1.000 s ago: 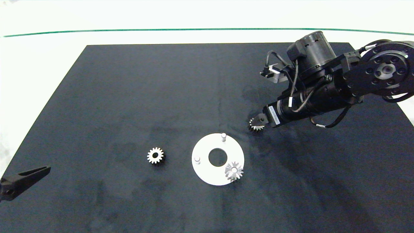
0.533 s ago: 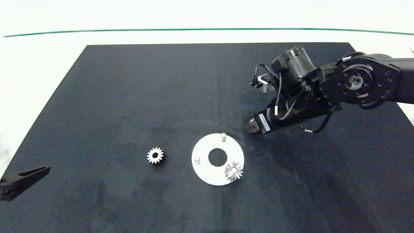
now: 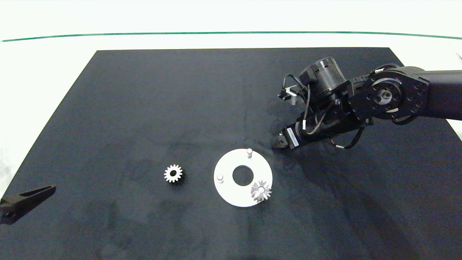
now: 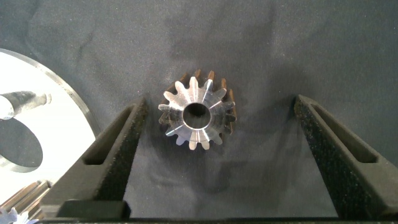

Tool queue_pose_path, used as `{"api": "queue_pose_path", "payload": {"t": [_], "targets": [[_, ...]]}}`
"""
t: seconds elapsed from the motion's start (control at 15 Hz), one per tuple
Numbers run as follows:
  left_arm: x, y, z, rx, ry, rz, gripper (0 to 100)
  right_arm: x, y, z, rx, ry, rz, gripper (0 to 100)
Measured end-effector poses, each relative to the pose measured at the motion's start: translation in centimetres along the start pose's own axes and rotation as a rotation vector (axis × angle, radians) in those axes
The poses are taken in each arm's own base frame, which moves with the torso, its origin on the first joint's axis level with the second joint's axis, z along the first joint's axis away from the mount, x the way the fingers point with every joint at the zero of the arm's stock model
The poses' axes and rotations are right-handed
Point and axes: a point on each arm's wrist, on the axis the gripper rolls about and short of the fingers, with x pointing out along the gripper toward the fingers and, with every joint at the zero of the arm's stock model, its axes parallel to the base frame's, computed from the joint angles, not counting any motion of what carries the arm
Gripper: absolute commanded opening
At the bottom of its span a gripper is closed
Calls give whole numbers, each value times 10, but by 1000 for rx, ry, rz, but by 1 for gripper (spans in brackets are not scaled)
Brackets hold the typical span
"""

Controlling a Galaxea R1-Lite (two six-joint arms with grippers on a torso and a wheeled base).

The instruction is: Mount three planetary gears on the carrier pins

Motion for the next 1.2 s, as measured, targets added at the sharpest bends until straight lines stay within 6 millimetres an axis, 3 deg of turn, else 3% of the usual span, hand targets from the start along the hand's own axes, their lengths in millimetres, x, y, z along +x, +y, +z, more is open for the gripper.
{"api": "queue_pose_path", "payload": {"t": [1.2], "targets": [[0, 0, 0, -1, 0, -1, 100, -2, -1, 0, 1, -2, -2, 58]]}}
